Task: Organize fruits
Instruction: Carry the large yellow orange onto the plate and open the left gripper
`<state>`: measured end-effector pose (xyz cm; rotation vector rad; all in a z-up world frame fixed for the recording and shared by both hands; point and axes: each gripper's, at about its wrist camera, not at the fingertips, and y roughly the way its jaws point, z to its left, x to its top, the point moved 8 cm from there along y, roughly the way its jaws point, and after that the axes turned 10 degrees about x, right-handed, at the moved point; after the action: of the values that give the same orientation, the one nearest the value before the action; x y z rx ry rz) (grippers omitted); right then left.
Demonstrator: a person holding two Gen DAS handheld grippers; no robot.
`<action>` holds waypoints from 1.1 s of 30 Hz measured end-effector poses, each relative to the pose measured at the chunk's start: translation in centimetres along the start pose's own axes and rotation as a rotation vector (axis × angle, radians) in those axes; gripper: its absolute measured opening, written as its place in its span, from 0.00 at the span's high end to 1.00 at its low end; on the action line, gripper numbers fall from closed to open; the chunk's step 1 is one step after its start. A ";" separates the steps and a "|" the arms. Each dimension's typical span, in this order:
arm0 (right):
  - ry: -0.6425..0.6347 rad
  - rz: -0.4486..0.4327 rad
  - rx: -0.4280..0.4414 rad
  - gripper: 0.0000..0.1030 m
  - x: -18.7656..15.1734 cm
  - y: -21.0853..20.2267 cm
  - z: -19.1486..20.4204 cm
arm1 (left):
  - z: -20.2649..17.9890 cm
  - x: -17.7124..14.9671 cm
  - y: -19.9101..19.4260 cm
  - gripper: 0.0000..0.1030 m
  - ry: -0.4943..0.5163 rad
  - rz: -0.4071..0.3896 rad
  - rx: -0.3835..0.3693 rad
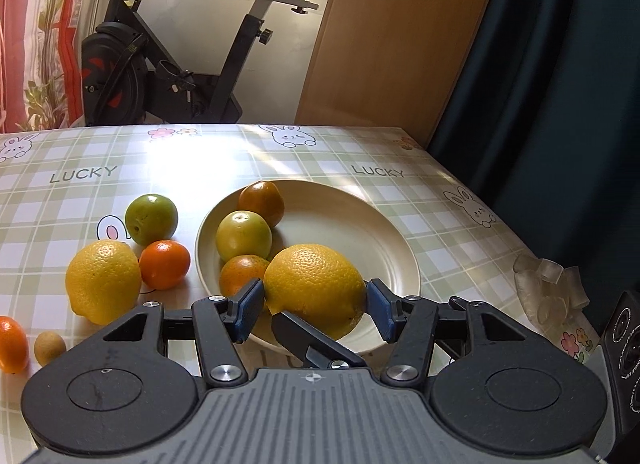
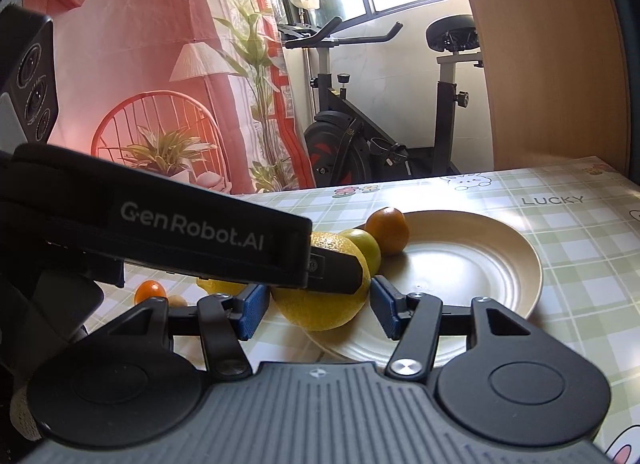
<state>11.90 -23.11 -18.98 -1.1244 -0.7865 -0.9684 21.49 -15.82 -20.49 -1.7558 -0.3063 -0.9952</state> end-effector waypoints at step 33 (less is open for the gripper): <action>0.004 0.137 -0.017 0.40 -1.6 2.6 -1.1 | 1.9 -1.3 2.1 0.43 -0.062 0.046 0.029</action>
<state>13.73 -23.51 -21.68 -1.1757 -0.6895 -0.8636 22.94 -14.76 -23.04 -1.7619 -0.3169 -0.9014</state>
